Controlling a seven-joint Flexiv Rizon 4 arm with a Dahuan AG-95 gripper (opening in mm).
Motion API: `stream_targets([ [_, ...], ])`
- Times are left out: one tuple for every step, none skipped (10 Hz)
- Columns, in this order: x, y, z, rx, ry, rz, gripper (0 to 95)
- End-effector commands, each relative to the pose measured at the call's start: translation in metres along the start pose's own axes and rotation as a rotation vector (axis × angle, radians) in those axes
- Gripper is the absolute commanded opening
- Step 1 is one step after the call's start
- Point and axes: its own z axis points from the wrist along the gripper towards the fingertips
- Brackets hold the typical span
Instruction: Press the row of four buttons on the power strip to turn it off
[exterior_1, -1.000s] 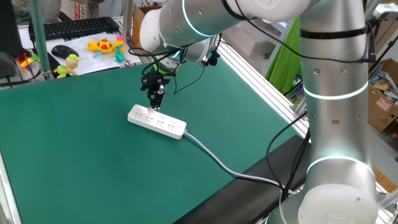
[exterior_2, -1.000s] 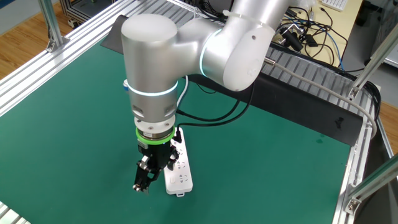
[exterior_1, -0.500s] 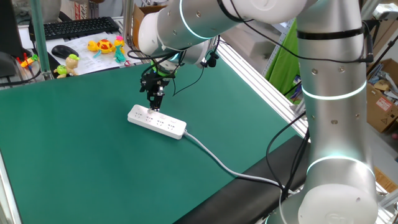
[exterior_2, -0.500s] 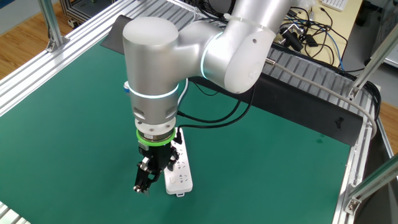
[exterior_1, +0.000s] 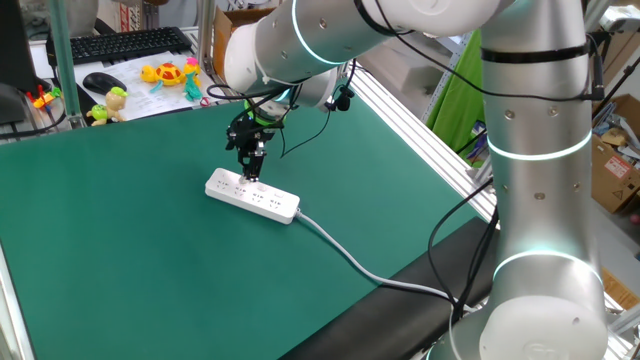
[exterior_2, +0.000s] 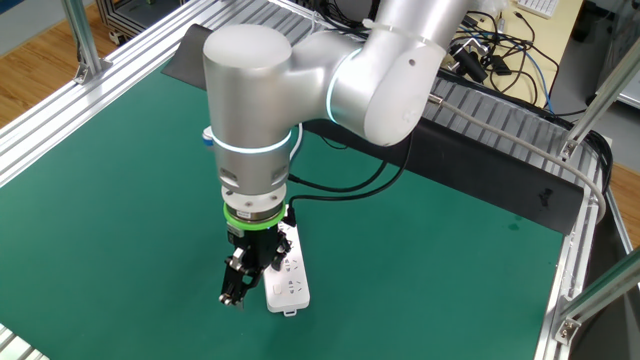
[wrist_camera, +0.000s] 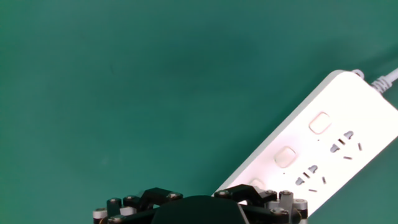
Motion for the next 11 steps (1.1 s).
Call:
stream_targets([
  [0.000, 0.000, 0.001, -0.002, 0.008, -0.005, 95.0],
  [0.000, 0.000, 0.002, -0.003, 0.009, -0.006, 95.0],
  [0.000, 0.000, 0.003, -0.005, 0.011, -0.006, 95.0],
  [0.000, 0.000, 0.005, -0.005, 0.012, -0.010, 95.0],
  [0.000, 0.001, 0.006, -0.007, 0.013, -0.010, 95.0],
  [0.000, 0.001, 0.007, -0.007, 0.013, -0.012, 95.0],
  [-0.001, 0.001, 0.008, -0.009, 0.015, -0.013, 95.0],
  [-0.003, 0.002, 0.009, -0.010, 0.018, -0.018, 95.0],
  [-0.004, 0.004, 0.011, -0.011, 0.019, -0.018, 95.0],
  [-0.005, 0.003, 0.012, -0.014, 0.019, -0.017, 95.0],
  [-0.005, 0.002, 0.013, -0.017, 0.018, -0.017, 95.0],
])
